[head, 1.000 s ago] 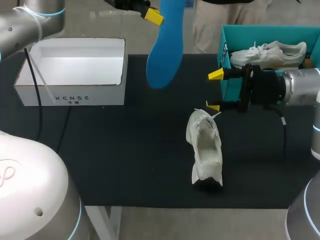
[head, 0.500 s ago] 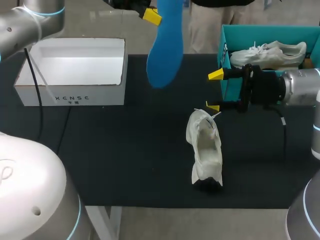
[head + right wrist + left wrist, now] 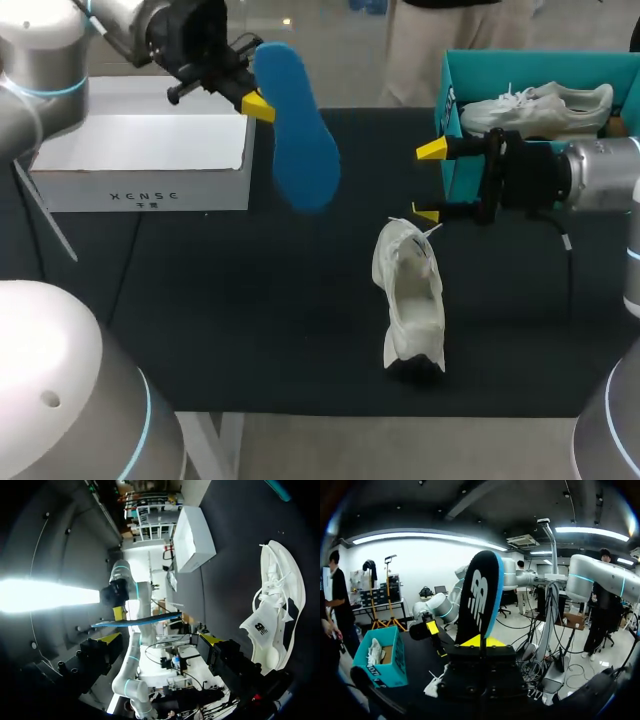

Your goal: Take the shoe out of the shoebox, open the shoe tongue, remove and reinsert the insole, then place the shoe into the shoebox

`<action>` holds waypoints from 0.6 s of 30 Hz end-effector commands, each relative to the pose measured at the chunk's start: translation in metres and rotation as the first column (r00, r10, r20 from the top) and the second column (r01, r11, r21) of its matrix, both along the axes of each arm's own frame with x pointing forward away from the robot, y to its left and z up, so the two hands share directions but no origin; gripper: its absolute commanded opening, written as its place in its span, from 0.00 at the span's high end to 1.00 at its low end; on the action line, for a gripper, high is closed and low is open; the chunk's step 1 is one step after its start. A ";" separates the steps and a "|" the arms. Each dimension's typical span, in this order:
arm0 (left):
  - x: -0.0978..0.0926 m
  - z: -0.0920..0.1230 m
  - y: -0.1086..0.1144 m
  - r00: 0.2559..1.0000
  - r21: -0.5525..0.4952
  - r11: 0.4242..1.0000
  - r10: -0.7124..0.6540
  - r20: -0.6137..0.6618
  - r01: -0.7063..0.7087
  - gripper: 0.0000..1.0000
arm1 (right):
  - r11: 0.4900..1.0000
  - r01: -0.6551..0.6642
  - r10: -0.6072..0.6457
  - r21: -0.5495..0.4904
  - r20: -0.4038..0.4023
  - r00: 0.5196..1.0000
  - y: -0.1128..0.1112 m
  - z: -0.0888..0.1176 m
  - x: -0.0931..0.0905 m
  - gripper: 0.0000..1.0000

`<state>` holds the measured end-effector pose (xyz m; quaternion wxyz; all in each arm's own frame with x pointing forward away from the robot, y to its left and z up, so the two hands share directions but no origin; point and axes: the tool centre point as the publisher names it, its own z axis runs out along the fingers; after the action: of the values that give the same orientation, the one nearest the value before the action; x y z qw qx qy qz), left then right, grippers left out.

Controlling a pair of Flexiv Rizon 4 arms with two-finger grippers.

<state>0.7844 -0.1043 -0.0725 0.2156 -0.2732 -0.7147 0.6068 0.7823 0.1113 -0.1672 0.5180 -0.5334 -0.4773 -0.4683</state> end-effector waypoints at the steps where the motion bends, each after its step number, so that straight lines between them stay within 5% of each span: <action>1: -0.022 -0.012 0.012 0.977 -0.139 0.977 0.180 0.111 -0.164 1.00 | 1.000 0.002 -0.002 -0.002 -0.001 1.000 0.001 0.000 -0.001 0.00; 6: -0.034 -0.025 0.021 0.930 -0.254 0.932 0.311 0.198 -0.258 1.00 | 1.000 0.002 -0.002 -0.002 -0.001 1.000 0.001 0.000 -0.001 0.00; 18: -0.034 -0.025 0.021 0.930 -0.254 0.932 0.311 0.198 -0.258 1.00 | 1.000 0.002 -0.002 -0.002 -0.001 1.000 0.001 0.000 -0.001 0.00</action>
<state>0.7555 -0.0835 -0.0970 0.0411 -0.2898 -0.6931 0.6588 0.7821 0.1111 -0.1668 0.5178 -0.5338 -0.4773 -0.4681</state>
